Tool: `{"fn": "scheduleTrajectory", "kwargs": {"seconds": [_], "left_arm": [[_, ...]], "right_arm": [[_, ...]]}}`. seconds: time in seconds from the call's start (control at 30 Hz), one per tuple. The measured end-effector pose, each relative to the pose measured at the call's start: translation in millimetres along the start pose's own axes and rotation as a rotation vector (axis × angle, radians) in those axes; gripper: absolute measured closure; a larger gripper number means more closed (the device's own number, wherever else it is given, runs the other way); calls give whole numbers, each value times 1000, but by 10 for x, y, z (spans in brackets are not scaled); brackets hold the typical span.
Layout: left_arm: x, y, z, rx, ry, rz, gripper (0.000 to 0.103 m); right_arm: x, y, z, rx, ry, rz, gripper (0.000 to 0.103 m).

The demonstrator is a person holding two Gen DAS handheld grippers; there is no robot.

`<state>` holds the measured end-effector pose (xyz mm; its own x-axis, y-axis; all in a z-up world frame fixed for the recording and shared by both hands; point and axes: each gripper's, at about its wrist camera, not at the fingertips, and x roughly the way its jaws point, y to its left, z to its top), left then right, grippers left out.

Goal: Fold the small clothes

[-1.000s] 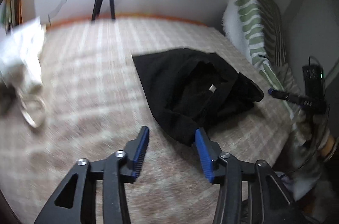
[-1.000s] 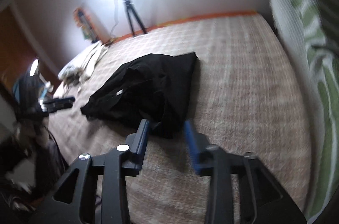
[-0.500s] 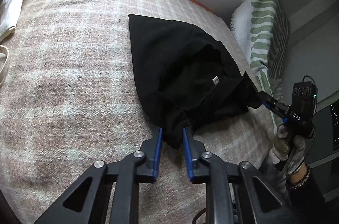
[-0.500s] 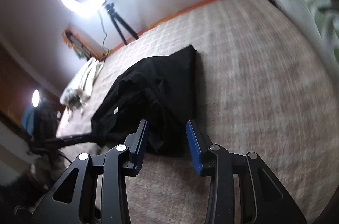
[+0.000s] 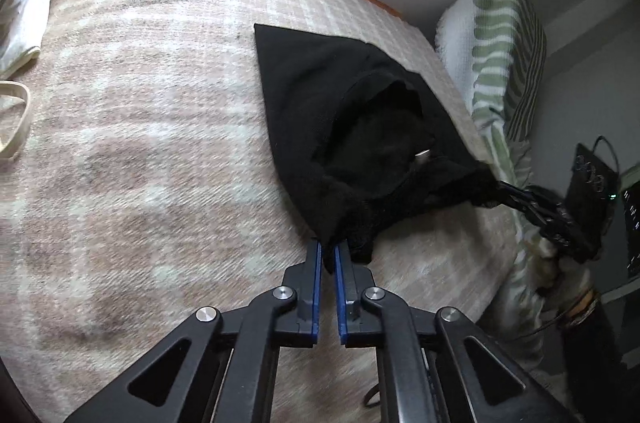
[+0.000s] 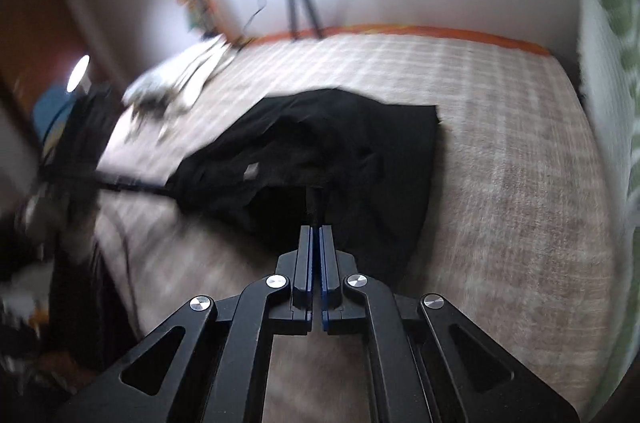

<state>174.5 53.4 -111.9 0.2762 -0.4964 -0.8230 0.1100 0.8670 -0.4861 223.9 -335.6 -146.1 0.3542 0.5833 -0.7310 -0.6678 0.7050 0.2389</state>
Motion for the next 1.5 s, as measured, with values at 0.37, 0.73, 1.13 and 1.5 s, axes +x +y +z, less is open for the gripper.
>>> {"fn": "scheduleTrajectory", "kwargs": {"seconds": [0.37,0.73,1.13,1.5], "left_arm": [[-74,76,-28,-27,14,-25,62],[33,5,61,-75,19,-132,102],[-228,99,175,84,-20,39,64],[184,227,1145,15,-118,45,48]], "right_arm": [[-258,-710,-214,443,-72,44,56],[233,-594,-175,470,44,116,100],[-67,-718,-5,339,15,79,82],[430,-1271,704,467,-99,101,78]]}}
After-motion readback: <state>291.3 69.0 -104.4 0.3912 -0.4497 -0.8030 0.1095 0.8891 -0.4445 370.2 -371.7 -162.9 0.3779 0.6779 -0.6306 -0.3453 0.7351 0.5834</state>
